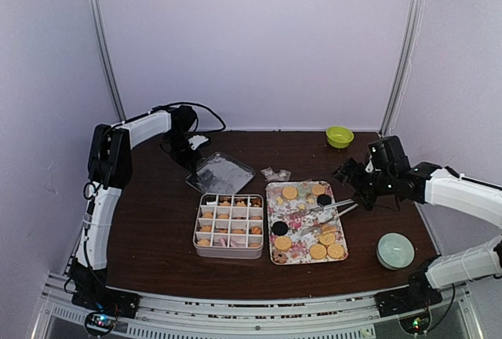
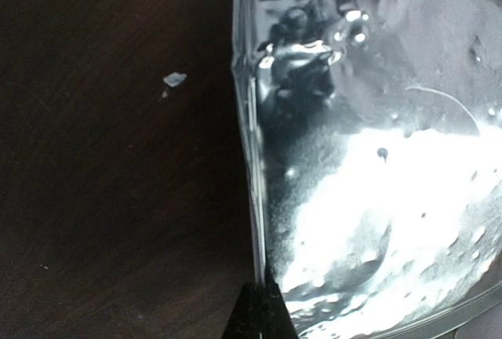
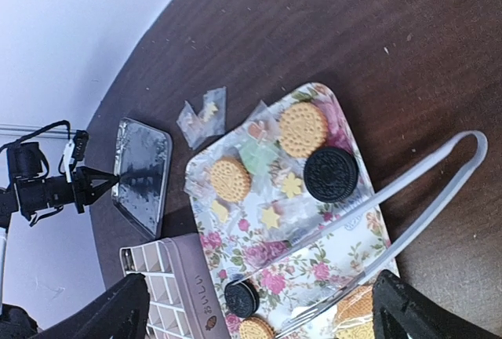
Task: Pack the cookies
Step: Pick up the box lid from the center of the board, then pass from the left arm to the right
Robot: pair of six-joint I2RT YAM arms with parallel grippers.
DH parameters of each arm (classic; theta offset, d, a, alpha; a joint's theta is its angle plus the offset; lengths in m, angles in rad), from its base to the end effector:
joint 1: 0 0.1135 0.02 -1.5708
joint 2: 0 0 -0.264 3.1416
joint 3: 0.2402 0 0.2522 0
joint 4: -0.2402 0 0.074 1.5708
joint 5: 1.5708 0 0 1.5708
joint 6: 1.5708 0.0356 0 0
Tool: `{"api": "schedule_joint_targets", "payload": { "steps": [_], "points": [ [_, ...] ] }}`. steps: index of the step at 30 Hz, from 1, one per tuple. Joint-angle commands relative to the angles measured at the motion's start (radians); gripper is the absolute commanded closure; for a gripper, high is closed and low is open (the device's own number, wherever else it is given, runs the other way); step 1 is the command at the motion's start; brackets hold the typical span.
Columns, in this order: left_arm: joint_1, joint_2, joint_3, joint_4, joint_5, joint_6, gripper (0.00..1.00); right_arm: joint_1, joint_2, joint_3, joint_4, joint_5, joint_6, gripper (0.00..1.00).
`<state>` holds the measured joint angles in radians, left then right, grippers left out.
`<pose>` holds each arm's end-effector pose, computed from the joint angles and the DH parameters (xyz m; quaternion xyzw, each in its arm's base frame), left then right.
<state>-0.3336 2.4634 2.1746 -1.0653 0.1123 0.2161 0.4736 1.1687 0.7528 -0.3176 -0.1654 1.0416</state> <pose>0.4721 -0.1678 0.1601 0.2752 0.9537 -0.0620 0.1045 0.2163 0.1174 0.2393 0.2229 0.8835 0.3332 0.2425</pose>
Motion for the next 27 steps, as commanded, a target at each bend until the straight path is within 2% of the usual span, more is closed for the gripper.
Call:
{"api": "schedule_joint_targets", "payload": {
  "steps": [1, 7, 10, 12, 16, 19, 23, 27],
  "points": [
    [0.006, -0.067, 0.088, -0.039, -0.042, 0.029, 1.0, 0.018, -0.046, 0.062, 0.002, 0.047, -0.059, 0.0],
    [-0.001, -0.181, 0.178, -0.074, -0.09, 0.076, 1.0, 0.079, -0.038, 0.123, 0.057, 0.055, -0.144, 0.0],
    [-0.023, -0.28, 0.17, -0.077, -0.115, 0.155, 1.0, 0.135, -0.012, 0.193, 0.075, 0.055, -0.259, 0.0],
    [-0.05, -0.36, 0.137, -0.073, -0.135, 0.229, 1.0, 0.151, 0.015, 0.229, 0.109, -0.014, -0.324, 0.0],
    [-0.119, -0.56, -0.01, 0.012, -0.204, 0.403, 1.0, 0.154, 0.056, 0.274, 0.183, -0.173, -0.349, 0.0],
    [-0.196, -0.724, -0.186, 0.122, -0.287, 0.545, 1.0, 0.181, 0.075, 0.318, 0.223, -0.205, -0.351, 0.01],
    [-0.271, -0.907, -0.344, 0.226, -0.318, 0.713, 1.0, 0.303, 0.06, 0.386, 0.232, -0.148, -0.555, 0.03],
    [-0.321, -1.039, -0.456, 0.286, -0.293, 0.824, 1.0, 0.353, 0.041, 0.387, 0.29, -0.269, -0.671, 0.05]
  ]
}}
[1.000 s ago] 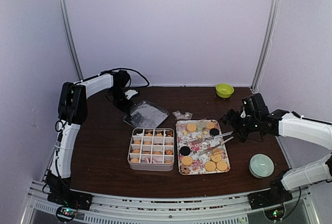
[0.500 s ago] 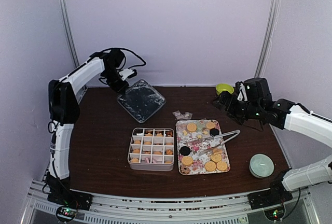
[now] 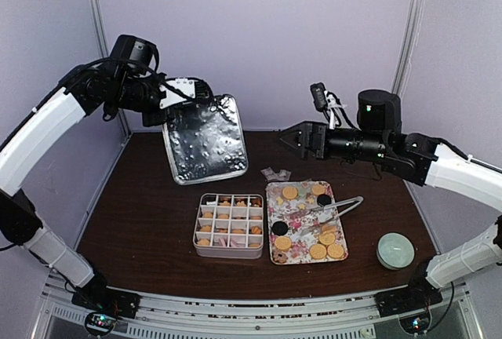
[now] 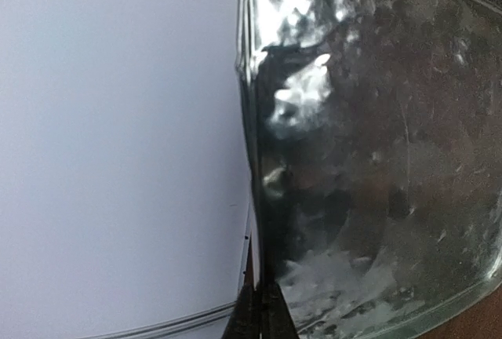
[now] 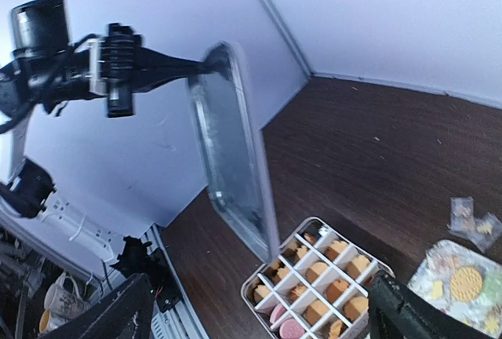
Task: Pack the cookies
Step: Pass from the left arm to the right
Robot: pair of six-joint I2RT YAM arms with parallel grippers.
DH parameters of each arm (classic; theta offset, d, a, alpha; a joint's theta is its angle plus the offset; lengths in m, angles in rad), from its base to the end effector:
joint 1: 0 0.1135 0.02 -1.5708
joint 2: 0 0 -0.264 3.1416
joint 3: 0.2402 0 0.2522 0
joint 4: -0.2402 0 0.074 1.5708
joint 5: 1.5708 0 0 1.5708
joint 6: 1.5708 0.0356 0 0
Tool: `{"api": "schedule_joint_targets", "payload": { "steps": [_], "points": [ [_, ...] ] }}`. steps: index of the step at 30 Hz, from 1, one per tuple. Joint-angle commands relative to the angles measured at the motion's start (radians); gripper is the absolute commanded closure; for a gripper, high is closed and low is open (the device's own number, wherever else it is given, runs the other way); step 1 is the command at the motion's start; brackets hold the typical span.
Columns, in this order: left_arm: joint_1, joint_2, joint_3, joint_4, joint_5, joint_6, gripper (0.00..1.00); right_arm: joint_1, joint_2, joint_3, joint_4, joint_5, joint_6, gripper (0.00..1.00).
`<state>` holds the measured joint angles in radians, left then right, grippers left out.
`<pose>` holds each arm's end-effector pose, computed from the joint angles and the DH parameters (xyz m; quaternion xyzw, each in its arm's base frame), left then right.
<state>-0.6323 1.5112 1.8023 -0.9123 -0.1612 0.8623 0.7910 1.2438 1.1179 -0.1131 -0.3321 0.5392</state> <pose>0.2538 -0.1789 0.4413 0.5755 0.6753 0.1234 0.4445 0.1959 0.2146 0.3668 -0.1987 0.7566 0.4783 0.3992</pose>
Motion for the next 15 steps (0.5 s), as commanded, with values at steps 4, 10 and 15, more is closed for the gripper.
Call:
{"api": "schedule_joint_targets", "payload": {
  "steps": [4, 10, 15],
  "points": [
    [-0.084, -0.159, -0.162, 0.166, -0.04, 0.223, 1.0, 0.072, -0.011, 0.04, 0.116, -0.186, -0.195, 0.09],
    [-0.161, -0.175, -0.212, 0.217, -0.107, 0.24, 1.0, 0.141, 0.083, 0.095, 0.09, -0.074, -0.23, 0.16],
    [-0.186, -0.171, -0.227, 0.247, -0.14, 0.254, 1.0, 0.193, 0.14, 0.112, 0.117, 0.015, -0.238, 0.22]
  ]
}}
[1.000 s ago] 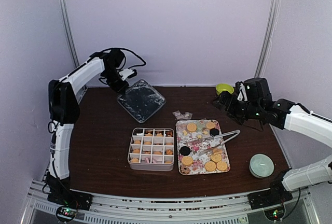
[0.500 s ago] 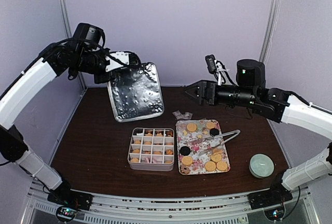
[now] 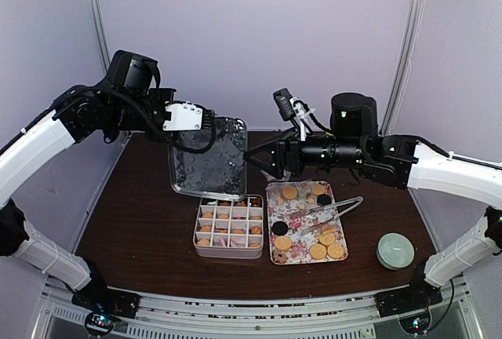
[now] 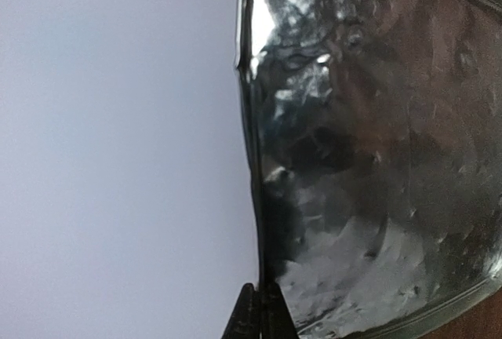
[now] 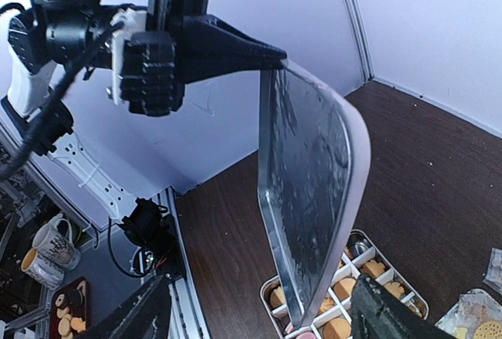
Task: Pack the cookies
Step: Pass from the left arm to the right
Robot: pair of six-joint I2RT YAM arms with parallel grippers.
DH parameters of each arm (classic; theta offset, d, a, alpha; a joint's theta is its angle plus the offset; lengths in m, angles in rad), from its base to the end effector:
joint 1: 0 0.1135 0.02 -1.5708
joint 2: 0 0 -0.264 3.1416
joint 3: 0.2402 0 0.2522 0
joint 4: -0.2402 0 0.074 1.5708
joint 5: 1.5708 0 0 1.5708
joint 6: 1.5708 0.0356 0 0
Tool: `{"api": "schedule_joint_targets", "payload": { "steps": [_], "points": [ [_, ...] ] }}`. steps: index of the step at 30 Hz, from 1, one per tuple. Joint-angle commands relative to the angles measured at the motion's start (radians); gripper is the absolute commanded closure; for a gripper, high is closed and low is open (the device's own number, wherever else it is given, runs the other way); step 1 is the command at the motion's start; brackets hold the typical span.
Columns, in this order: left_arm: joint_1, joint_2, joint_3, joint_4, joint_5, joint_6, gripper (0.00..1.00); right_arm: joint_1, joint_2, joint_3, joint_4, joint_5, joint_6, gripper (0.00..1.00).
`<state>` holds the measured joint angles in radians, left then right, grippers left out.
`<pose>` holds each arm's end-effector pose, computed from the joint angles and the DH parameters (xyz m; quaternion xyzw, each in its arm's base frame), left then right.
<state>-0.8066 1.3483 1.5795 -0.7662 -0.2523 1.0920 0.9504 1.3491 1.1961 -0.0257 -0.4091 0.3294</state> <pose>0.2000 -0.1958 0.4302 0.6645 0.5525 0.1780 0.4706 0.1734 0.2671 0.3740 -0.3536 0.6757 0.4999 0.4105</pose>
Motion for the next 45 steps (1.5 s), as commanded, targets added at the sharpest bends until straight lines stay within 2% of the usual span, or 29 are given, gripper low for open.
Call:
{"api": "schedule_joint_targets", "payload": {
  "steps": [1, 6, 10, 14, 20, 29, 33, 39, 40, 43, 45],
  "points": [
    [-0.013, -0.007, -0.004, 0.1, -0.052, 0.025, 1.0, 0.043, 0.045, 0.042, 0.027, 0.126, -0.033, 0.24],
    [-0.019, -0.011, -0.008, 0.108, -0.054, 0.021, 1.0, 0.059, 0.079, 0.042, 0.021, 0.256, -0.038, 0.29],
    [-0.024, -0.025, -0.027, 0.112, -0.049, 0.019, 1.0, 0.068, 0.1, 0.027, 0.086, 0.233, -0.033, 0.3],
    [-0.036, -0.043, -0.055, 0.128, -0.047, 0.037, 1.0, 0.071, 0.155, 0.066, 0.096, 0.194, -0.031, 0.36],
    [-0.053, -0.073, -0.075, 0.133, -0.05, 0.054, 1.0, 0.073, 0.22, 0.114, 0.103, 0.121, -0.018, 0.5],
    [-0.065, -0.096, -0.096, 0.134, -0.061, 0.064, 1.0, 0.083, 0.2, 0.109, 0.145, 0.102, -0.01, 0.81],
    [-0.065, -0.1, -0.101, 0.148, -0.065, 0.067, 1.0, 0.093, 0.18, 0.102, 0.144, 0.122, -0.02, 0.89],
    [-0.065, -0.1, -0.107, 0.161, -0.073, 0.068, 1.0, 0.097, 0.162, 0.098, 0.111, 0.175, -0.032, 0.94],
    [-0.065, -0.1, -0.107, 0.162, -0.078, 0.066, 0.94, 0.098, 0.159, 0.098, 0.103, 0.19, -0.039, 0.94],
    [-0.065, -0.1, -0.108, 0.16, -0.097, 0.045, 0.41, 0.097, 0.139, 0.105, 0.05, 0.253, -0.089, 0.94],
    [-0.065, -0.107, -0.106, 0.146, -0.103, 0.016, 0.19, 0.097, 0.118, 0.12, -0.005, 0.307, -0.146, 0.95]
  ]
}}
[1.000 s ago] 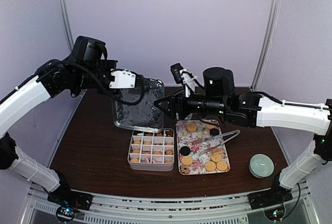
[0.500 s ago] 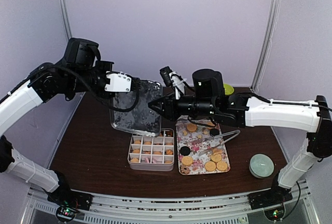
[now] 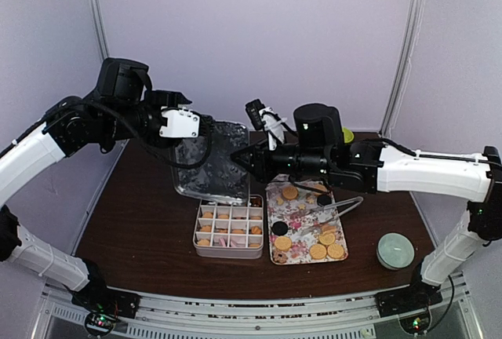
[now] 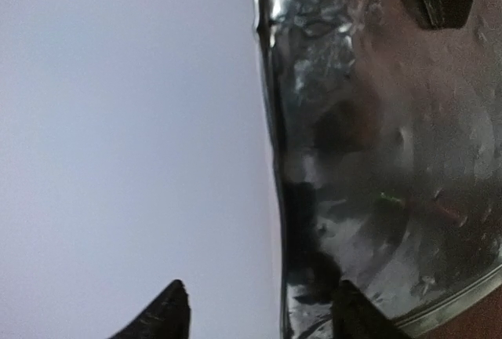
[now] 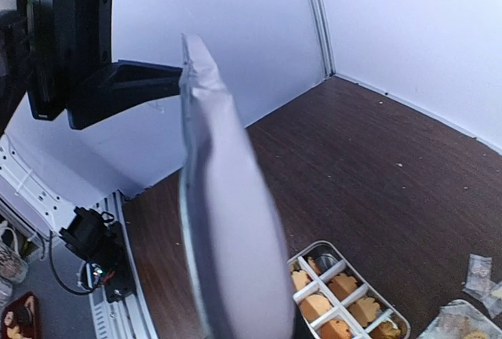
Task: Pack the cookies
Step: Pass from the left arm to the right, then place the box lid on the packing box.
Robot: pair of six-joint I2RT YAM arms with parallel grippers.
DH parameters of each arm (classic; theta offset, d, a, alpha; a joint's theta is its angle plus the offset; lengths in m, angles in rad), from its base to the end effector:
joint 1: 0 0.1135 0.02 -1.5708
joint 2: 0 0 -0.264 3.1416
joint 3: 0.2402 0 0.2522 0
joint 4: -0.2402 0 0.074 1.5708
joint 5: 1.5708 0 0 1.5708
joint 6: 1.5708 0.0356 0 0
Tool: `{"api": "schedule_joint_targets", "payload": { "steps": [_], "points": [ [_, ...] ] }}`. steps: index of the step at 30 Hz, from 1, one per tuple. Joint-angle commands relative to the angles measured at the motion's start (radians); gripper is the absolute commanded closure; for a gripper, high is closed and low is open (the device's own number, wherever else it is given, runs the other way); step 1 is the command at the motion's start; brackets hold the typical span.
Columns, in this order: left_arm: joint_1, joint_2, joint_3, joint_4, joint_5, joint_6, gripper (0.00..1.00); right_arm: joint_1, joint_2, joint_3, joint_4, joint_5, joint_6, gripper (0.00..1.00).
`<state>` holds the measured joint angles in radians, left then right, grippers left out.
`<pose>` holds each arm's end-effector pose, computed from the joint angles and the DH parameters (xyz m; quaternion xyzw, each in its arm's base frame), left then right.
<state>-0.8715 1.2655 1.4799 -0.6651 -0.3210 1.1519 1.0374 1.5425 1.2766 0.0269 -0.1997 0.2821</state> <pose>0.1787 -0.1950 0.4291 0.6640 0.5156 0.2073 0.5003 0.1823 0.3226 0.3451 -0.3458 0.7046 0.4387 0.4377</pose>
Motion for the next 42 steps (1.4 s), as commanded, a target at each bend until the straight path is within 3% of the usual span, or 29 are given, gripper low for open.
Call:
{"api": "schedule_joint_targets", "payload": {
  "steps": [1, 3, 7, 12, 17, 23, 32, 42],
  "points": [
    [0.001, -0.029, -0.004, 0.029, -0.032, -0.064, 0.12, 0.01, -0.087, 0.047, -0.092, 0.131, -0.134, 0.95],
    [0.005, -0.04, -0.002, -0.018, -0.025, -0.112, 0.03, 0.013, -0.114, 0.06, -0.156, 0.199, -0.209, 0.95],
    [0.059, -0.062, 0.008, -0.128, 0.017, -0.264, 0.02, 0.023, -0.164, 0.057, -0.234, 0.337, -0.327, 0.95],
    [0.294, -0.028, 0.067, -0.348, 0.228, -0.493, 0.02, 0.085, -0.177, 0.036, -0.271, 0.539, -0.486, 0.94],
    [0.421, 0.047, 0.037, -0.526, 0.314, -0.576, 0.02, 0.206, -0.074, 0.069, -0.275, 0.811, -0.677, 0.89],
    [0.484, 0.045, -0.046, -0.547, 0.418, -0.638, 0.02, 0.3, 0.083, 0.086, -0.113, 1.08, -0.95, 0.94],
    [0.499, 0.013, -0.146, -0.506, 0.451, -0.672, 0.02, 0.361, 0.238, 0.126, 0.015, 1.145, -1.114, 0.95],
    [0.503, -0.013, -0.157, -0.483, 0.466, -0.694, 0.02, 0.397, 0.415, 0.192, 0.029, 1.163, -1.136, 0.93]
  ]
}}
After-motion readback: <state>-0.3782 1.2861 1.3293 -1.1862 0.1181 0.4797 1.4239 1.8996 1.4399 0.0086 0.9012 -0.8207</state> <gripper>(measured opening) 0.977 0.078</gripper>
